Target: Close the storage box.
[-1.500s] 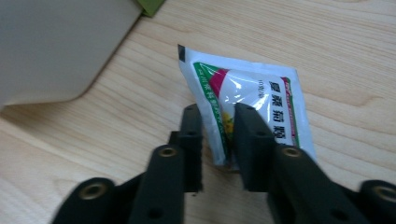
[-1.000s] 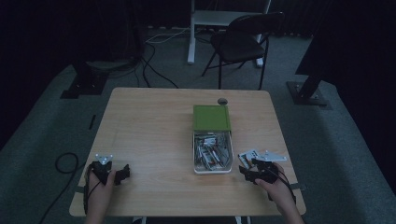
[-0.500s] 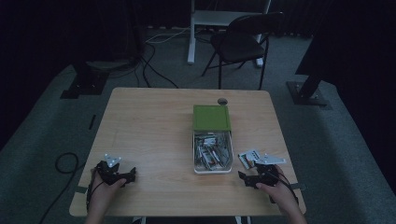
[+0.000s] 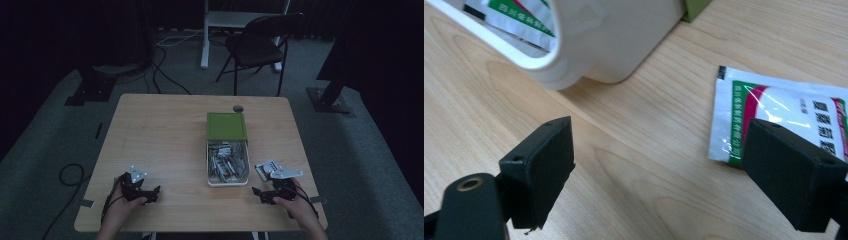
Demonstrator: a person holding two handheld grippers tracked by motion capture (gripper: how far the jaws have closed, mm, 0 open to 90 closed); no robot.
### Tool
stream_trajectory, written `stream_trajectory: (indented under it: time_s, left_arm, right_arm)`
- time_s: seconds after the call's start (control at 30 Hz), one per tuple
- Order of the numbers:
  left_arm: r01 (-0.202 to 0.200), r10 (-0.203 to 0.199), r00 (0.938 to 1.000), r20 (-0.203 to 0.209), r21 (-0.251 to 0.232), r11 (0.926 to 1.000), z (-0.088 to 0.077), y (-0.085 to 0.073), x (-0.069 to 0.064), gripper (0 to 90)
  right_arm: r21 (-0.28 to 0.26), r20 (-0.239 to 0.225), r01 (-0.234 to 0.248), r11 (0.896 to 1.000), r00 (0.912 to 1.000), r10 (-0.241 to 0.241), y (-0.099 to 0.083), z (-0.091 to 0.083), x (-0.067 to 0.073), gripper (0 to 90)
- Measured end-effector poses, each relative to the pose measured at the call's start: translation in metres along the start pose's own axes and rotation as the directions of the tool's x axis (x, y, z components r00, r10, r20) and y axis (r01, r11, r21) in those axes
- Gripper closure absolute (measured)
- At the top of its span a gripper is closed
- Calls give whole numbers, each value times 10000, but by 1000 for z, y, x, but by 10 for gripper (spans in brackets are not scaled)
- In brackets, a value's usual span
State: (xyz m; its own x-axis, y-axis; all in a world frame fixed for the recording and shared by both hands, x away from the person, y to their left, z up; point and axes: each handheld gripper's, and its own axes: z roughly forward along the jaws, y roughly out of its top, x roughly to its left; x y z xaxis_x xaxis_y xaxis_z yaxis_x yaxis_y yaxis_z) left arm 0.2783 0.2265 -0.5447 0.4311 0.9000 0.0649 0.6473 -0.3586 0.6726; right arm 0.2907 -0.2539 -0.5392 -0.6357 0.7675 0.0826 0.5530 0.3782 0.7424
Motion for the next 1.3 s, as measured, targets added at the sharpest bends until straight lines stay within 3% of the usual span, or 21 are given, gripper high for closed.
stream_trajectory:
  time_s: [0.13, 0.4, 0.47, 0.57, 0.6, 0.83, 1.13, 1.3]
  left_arm:
    - [-423, 434, 9981, 436, -270, 9987, 1, 6, -12, 31]
    - [-734, 802, 9922, 958, -721, 9947, 6, 10, -26, 31]
    - [-903, 1007, 9866, 1282, -845, 9923, 7, 14, -35, 31]
    - [-1362, 1519, 9788, 1371, -1174, 9837, 9, 19, -45, 31]
    - [-1362, 1519, 9788, 1371, -1174, 9837, 9, 19, -45, 31]
    - [-1393, 1729, 9634, 2051, -1684, 9758, 12, 34, -65, 31]
    - [-1478, 1928, 9526, 2354, -1959, 9694, 12, 48, -77, 31]
    - [-1604, 2153, 9475, 2366, -2313, 9596, 9, 59, -80, 31]
  right_arm:
    - [-166, -89, 142, 9998, 9999, -144, 4, -1, 4, 136]
    - [-418, -242, 112, 9991, 9996, -122, 10, -4, 6, 136]
    - [-560, -253, 91, 9984, 9996, -106, 12, -5, 7, 136]
    - [-691, -210, -50, 9976, 9998, 36, 15, -7, 8, 136]
    - [-691, -210, -50, 9976, 9998, 36, 15, -7, 8, 136]
    - [-893, -276, -74, 9960, 9996, 49, 19, -7, 8, 136]
    - [-970, -217, 0, 9953, 9998, -21, 23, -5, 9, 136]
    - [-1229, -288, 25, 9924, 9996, -61, 29, -5, 10, 136]
